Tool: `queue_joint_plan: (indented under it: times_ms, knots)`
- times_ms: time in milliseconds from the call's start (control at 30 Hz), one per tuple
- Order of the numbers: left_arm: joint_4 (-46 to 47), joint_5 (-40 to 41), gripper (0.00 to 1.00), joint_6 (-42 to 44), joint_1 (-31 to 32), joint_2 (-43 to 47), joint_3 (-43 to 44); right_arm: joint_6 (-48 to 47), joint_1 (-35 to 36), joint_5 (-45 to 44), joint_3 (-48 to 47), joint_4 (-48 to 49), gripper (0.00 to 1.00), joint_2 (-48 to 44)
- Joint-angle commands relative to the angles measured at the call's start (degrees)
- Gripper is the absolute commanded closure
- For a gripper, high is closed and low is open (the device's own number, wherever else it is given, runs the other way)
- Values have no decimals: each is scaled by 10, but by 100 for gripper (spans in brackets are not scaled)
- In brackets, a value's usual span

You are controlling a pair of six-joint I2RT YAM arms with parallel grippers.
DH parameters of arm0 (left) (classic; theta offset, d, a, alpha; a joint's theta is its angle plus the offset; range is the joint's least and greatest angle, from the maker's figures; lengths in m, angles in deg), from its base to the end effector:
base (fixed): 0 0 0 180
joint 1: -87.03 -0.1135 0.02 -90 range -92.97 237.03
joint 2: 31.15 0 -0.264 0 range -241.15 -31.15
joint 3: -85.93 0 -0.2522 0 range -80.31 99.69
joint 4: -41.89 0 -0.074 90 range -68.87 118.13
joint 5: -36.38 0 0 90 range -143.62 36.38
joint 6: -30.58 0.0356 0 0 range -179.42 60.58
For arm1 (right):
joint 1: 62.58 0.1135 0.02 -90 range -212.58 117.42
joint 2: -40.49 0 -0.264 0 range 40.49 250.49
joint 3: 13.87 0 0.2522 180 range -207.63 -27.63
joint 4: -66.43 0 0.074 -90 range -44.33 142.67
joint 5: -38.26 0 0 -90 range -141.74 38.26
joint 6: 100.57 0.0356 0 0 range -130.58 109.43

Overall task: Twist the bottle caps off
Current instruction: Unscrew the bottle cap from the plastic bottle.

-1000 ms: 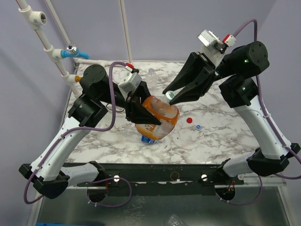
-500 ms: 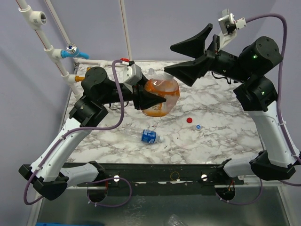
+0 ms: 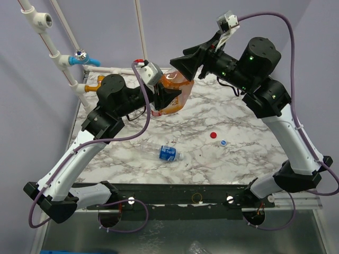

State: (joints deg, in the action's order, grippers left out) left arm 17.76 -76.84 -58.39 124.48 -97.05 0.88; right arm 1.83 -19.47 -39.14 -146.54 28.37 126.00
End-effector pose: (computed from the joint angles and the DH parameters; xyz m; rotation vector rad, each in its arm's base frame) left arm 0.1812 -0.1565 0.4861 0.8161 1.3131 -0.8083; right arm 0.1978 0.1958 0.5788 -0.5740 1.3700 0.9486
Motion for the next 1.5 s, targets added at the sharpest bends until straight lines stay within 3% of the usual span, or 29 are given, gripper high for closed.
queue_joint_plan:
  times_ms: [0, 300, 433, 500, 667, 733, 933, 1233, 1267, 1300, 1367, 1400, 1433, 1467]
  knots:
    - [9, 26, 100, 9, -1, 2, -1, -5, 4, -46, 5, 15, 38, -7]
    - [14, 8, 100, 3, -1, 6, -2, -6, 4, -20, 9, 9, 80, -6]
    - [16, -75, 100, -31, -2, 8, 3, -22, 3, 57, -2, -2, 99, -12]
    - [18, -159, 100, -62, -2, 9, 5, -36, 2, 134, -6, -7, 99, -19]
    - [25, -413, 100, -129, -2, 9, 25, -26, -3, 428, 4, 25, 100, -44]
    - [25, -461, 100, -152, -2, 9, 35, 1, -5, 526, 17, 54, 99, -47]
    - [25, -499, 100, -170, -4, 13, 46, 90, -14, 680, 51, 157, 99, -54]
    - [25, -509, 100, -172, -9, 19, 45, 177, -53, 719, 109, 271, 100, -76]
    - [25, -507, 100, -170, -9, 19, 45, 180, -63, 709, 113, 276, 98, -80]
    - [25, -501, 100, -165, -9, 20, 45, 175, -75, 691, 115, 272, 90, -85]
    - [26, -479, 100, -153, -9, 20, 42, 123, -85, 609, 107, 213, 51, -95]
    - [25, -466, 100, -143, -9, 20, 38, 90, -85, 523, 96, 163, 34, -102]
    - [24, -447, 100, -131, -9, 20, 34, 72, -85, 459, 93, 144, 19, -107]
    - [21, -427, 100, -117, -9, 21, 29, 61, -85, 388, 90, 124, 11, -110]
